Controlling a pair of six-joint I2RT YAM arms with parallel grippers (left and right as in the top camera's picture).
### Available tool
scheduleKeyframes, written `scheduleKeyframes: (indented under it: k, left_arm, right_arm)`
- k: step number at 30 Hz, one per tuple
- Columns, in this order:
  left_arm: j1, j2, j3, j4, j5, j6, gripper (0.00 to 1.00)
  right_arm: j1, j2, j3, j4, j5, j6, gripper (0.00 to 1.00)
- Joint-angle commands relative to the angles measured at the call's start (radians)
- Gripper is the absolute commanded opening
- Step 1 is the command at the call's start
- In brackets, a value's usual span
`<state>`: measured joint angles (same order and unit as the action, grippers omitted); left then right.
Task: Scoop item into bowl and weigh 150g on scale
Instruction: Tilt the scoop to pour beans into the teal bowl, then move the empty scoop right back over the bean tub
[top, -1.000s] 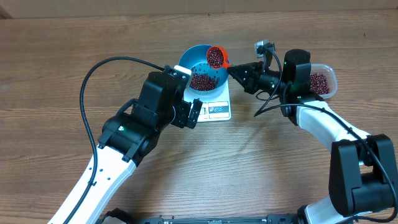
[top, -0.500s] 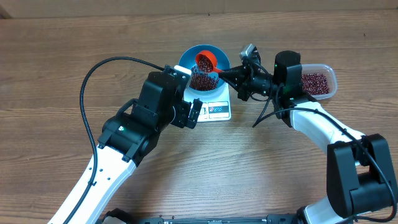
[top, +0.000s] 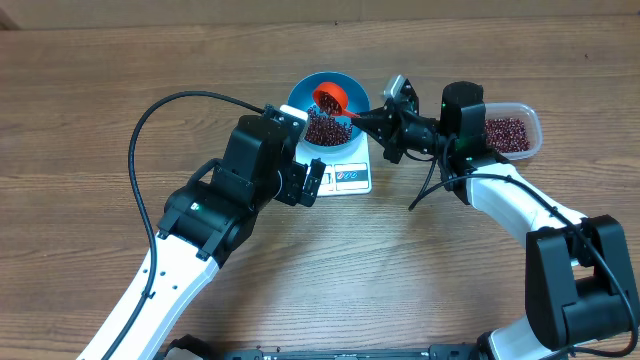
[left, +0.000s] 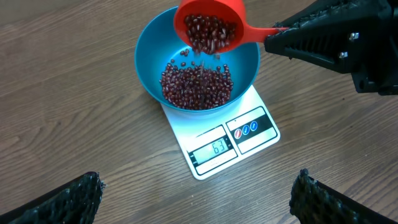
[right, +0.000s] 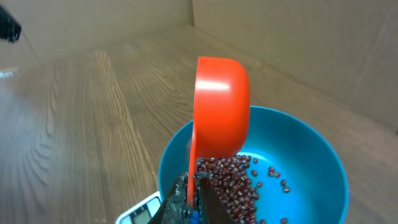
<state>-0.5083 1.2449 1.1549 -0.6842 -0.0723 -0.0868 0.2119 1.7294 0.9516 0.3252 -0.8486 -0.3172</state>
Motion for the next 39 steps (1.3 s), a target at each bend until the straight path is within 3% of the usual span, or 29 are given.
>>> scheduleKeyframes:
  k: [1, 13, 26, 39]
  left_arm:
    - [0.004, 0.004, 0.026, 0.003, -0.009, 0.005, 1.0]
    - [0.004, 0.004, 0.026, 0.003, -0.009, 0.005, 0.99]
    - [0.004, 0.004, 0.026, 0.003, -0.009, 0.005, 1.0]
    - [0.004, 0.004, 0.026, 0.003, -0.009, 0.005, 0.99]
  right_arm:
    - [0.004, 0.001, 0.004, 0.006, 0.003, -0.161, 0.04]
    - [0.004, 0.001, 0.004, 0.003, 0.004, -0.396, 0.04]
    - [-0.001, -0.002, 0.005, 0.015, 0.044, -0.387, 0.04]
    - [-0.109, -0.139, 0.005, 0.081, -0.019, 0.121, 0.04]
